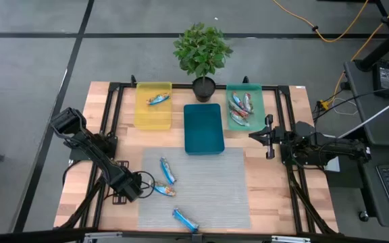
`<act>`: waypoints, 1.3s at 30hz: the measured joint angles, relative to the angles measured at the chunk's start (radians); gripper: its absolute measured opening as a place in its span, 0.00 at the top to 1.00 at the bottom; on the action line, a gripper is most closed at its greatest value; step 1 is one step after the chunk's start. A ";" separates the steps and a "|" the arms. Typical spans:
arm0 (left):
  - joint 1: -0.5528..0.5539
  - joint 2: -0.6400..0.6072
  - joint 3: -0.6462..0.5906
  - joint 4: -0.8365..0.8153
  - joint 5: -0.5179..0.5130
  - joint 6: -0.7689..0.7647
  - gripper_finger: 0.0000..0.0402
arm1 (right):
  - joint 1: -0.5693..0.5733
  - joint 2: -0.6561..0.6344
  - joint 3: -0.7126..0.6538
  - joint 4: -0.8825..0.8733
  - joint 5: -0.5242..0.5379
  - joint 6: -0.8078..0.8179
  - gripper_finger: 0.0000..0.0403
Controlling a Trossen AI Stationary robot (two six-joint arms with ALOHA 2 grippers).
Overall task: Pick and place Granola Bars by type
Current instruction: Put the orange granola bar into the yellow bin
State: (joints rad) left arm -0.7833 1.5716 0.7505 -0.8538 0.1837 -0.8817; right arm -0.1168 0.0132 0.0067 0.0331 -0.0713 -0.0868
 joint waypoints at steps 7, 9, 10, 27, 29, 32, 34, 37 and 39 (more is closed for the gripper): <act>-0.001 0.001 0.025 0.004 -0.021 -0.048 0.71 | 0.000 0.000 0.000 0.000 0.000 0.000 0.94; -0.001 0.001 0.036 0.002 -0.021 -0.048 0.79 | 0.000 0.000 0.000 0.000 0.000 0.000 0.94; -0.001 0.001 0.041 0.002 -0.021 -0.048 0.83 | 0.000 0.000 0.000 0.000 0.000 0.000 0.94; 0.000 0.000 0.321 -0.170 -0.373 -0.021 0.98 | 0.000 0.000 0.000 0.000 0.000 0.000 0.94; 0.000 0.000 0.368 -0.214 -0.463 -0.021 0.98 | 0.000 0.000 0.000 0.000 0.000 0.000 0.94; 0.008 0.000 0.436 -0.277 -0.589 -0.021 0.99 | 0.000 0.000 0.000 0.000 0.000 0.000 0.94; 0.021 -0.001 0.473 -0.303 -0.669 -0.021 0.99 | 0.000 0.000 0.000 0.000 0.000 0.000 0.94; 0.047 -0.001 0.522 -0.329 -0.786 -0.021 0.99 | 0.000 0.000 0.000 0.000 0.000 0.000 0.94; 0.068 -0.001 0.551 -0.341 -0.835 -0.021 0.99 | 0.000 0.000 0.000 0.000 0.000 0.000 0.94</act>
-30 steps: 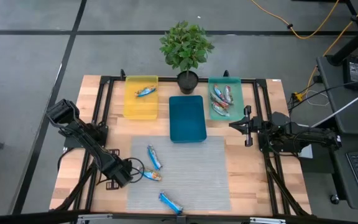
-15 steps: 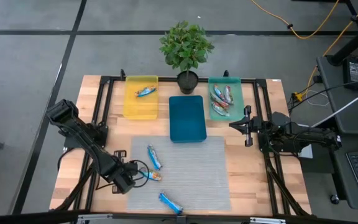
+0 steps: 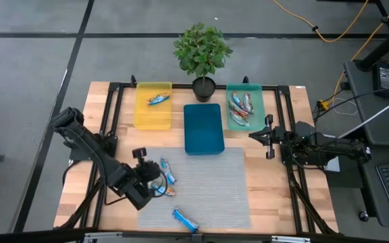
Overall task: Pick and place Granola Bars by type
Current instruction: Put the orange granola bar into the yellow bin
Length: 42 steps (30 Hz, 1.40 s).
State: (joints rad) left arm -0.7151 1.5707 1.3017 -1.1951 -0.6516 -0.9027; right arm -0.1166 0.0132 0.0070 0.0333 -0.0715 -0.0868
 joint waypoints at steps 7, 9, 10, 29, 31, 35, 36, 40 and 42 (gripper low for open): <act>0.082 -0.025 0.070 -0.046 -0.093 0.000 0.99 | 0.000 0.000 0.000 0.000 0.000 0.000 0.94; 0.109 -0.041 0.083 -0.060 -0.122 0.005 0.99 | 0.000 0.000 0.000 0.000 0.000 0.000 0.94; 0.124 -0.052 0.089 -0.065 -0.134 0.008 0.99 | 0.000 0.000 0.000 0.000 0.000 0.000 0.94; 0.705 -0.222 0.431 -0.066 -0.062 0.529 0.99 | 0.000 0.000 0.000 0.000 0.000 0.000 0.94; 0.776 -0.220 0.463 -0.065 -0.019 0.566 0.99 | 0.000 0.000 0.000 0.000 0.000 0.000 0.94; 0.872 -0.215 0.474 -0.068 0.003 0.607 0.99 | 0.000 0.000 0.000 0.000 0.000 0.000 0.94; 0.890 -0.214 0.474 -0.075 0.004 0.612 0.99 | 0.000 0.000 0.000 0.000 0.000 0.000 0.94; 0.962 -0.195 0.473 -0.133 0.004 0.606 0.99 | 0.000 0.000 0.000 0.000 0.000 0.000 0.94; 0.994 -0.176 0.472 -0.174 0.016 0.590 0.99 | 0.000 0.000 0.000 0.000 0.000 0.000 0.94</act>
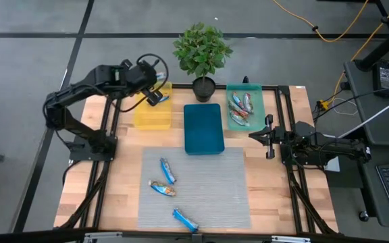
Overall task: Pick and place Granola Bars by type
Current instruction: Put the orange granola bar into the yellow bin
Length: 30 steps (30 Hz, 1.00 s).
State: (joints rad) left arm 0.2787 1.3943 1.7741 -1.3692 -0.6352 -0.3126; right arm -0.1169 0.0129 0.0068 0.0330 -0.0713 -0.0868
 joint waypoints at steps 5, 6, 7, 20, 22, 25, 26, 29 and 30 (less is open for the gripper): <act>0.062 0.056 -0.004 -0.073 0.032 -0.024 0.99 | 0.000 0.000 0.000 0.000 0.000 0.000 0.94; 0.070 0.064 -0.020 -0.067 0.040 -0.023 0.99 | 0.000 0.000 0.000 0.000 0.000 0.000 0.94; 0.078 0.069 -0.040 -0.057 0.051 -0.013 0.99 | 0.000 0.000 0.000 0.000 0.000 0.000 0.94; 0.246 0.051 -0.498 0.234 0.206 0.139 0.99 | 0.000 0.000 0.000 0.000 0.000 0.000 0.94; 0.260 0.049 -0.558 0.306 0.258 0.164 0.99 | 0.000 0.000 0.000 0.000 0.000 0.000 0.94; 0.277 0.049 -0.650 0.422 0.330 0.183 0.99 | 0.000 0.000 0.000 0.000 0.000 0.000 0.94; 0.282 0.049 -0.680 0.468 0.353 0.186 0.99 | 0.000 0.000 0.000 0.000 0.000 0.000 0.94; 0.292 0.049 -0.763 0.566 0.401 0.188 0.99 | 0.000 0.000 0.000 0.000 0.000 0.000 0.94; 0.295 0.049 -0.787 0.590 0.411 0.188 0.99 | 0.000 0.000 0.000 0.000 0.000 0.000 0.94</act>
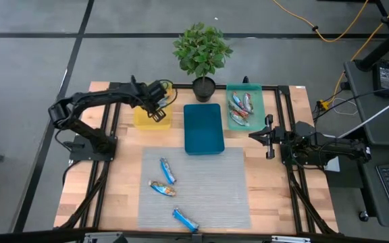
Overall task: Pick and place Granola Bars by type
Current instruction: Put the orange granola bar into the yellow bin
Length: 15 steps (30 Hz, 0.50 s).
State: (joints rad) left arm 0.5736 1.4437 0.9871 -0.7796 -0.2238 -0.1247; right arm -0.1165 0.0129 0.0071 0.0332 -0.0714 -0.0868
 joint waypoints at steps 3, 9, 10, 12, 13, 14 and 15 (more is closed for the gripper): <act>0.005 0.000 -0.053 0.039 0.017 -0.002 0.99 | 0.000 0.000 0.000 0.000 0.000 0.000 0.94; 0.005 0.000 -0.099 0.051 0.038 -0.001 0.99 | 0.000 0.000 0.000 0.000 0.000 0.000 0.94; 0.005 0.000 -0.102 0.052 0.042 -0.001 0.99 | 0.000 0.000 0.000 0.000 0.000 0.000 0.94; 0.005 0.000 -0.102 0.053 0.043 -0.002 0.98 | 0.000 0.000 0.000 0.000 0.000 0.000 0.94; 0.005 0.000 -0.102 0.053 0.045 -0.005 0.98 | 0.000 0.000 0.000 0.000 0.000 0.000 0.94; 0.005 0.000 -0.102 0.053 0.051 -0.008 0.97 | 0.000 0.000 0.000 0.000 0.000 0.000 0.94; 0.005 0.000 -0.102 0.053 0.061 -0.008 0.97 | 0.000 0.000 0.000 0.000 0.000 0.000 0.94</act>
State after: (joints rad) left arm 0.5781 1.4437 0.8852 -0.7262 -0.1631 -0.1332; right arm -0.1169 0.0129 0.0071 0.0330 -0.0714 -0.0868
